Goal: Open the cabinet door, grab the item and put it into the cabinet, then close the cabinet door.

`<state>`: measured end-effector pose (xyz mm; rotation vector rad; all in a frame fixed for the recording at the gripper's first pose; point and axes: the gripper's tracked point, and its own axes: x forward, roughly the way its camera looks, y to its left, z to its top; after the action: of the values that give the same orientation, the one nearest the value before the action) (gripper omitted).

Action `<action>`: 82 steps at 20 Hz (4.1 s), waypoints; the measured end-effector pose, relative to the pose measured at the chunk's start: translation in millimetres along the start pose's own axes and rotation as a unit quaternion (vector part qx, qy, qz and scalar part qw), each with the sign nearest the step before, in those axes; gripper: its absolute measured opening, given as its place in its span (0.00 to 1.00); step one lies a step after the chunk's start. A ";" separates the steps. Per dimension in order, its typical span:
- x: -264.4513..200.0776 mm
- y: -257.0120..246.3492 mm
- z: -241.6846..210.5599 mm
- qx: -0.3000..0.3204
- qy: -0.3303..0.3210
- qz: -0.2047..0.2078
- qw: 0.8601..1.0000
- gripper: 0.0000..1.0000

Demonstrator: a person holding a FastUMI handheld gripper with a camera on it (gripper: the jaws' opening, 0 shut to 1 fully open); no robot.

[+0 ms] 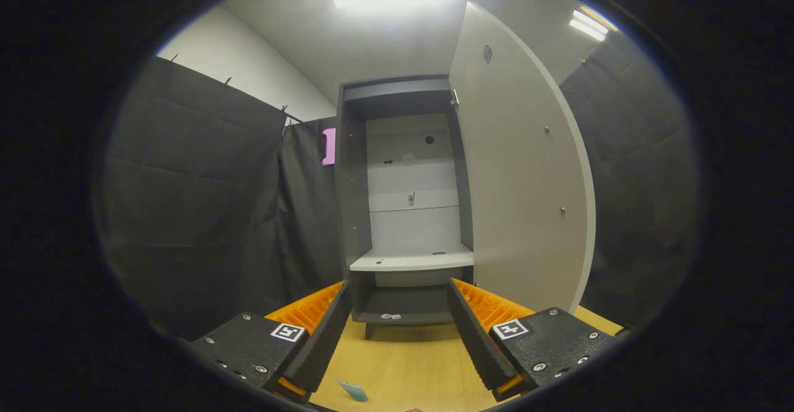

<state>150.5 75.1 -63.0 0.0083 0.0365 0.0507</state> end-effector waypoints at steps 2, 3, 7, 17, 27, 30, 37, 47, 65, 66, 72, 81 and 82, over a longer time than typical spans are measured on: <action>0.5 13.1 -25.7 0.000 0.004 0.004 1.000 0.93; 1.3 18.6 -41.2 -0.002 0.007 0.005 1.000 0.93; 1.0 42.8 -112.3 -0.001 0.047 0.012 0.999 0.94; -3.8 73.2 -259.1 -0.016 0.183 0.011 0.983 0.94; 4.6 80.4 -330.8 0.000 0.252 -0.021 0.967 0.87; 9.9 79.6 -344.5 0.000 0.264 -0.031 0.964 0.77; 14.7 80.8 -350.6 0.000 0.270 -0.017 0.963 0.50; 39.8 70.4 -291.9 -0.005 0.248 0.004 0.969 0.50; 209.3 2.9 -77.5 -0.023 0.138 -0.013 0.990 0.50; 220.6 1.5 -71.0 -0.020 0.135 -0.012 0.991 0.50; 284.7 -9.0 -38.9 -0.004 0.139 -0.009 0.990 0.50; 360.8 -13.7 -4.9 -0.011 0.128 -0.007 0.992 0.50; 369.9 -15.8 -5.5 -0.016 0.132 -0.008 0.991 0.50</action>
<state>520.3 78.2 -82.1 -0.0301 0.3010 0.0355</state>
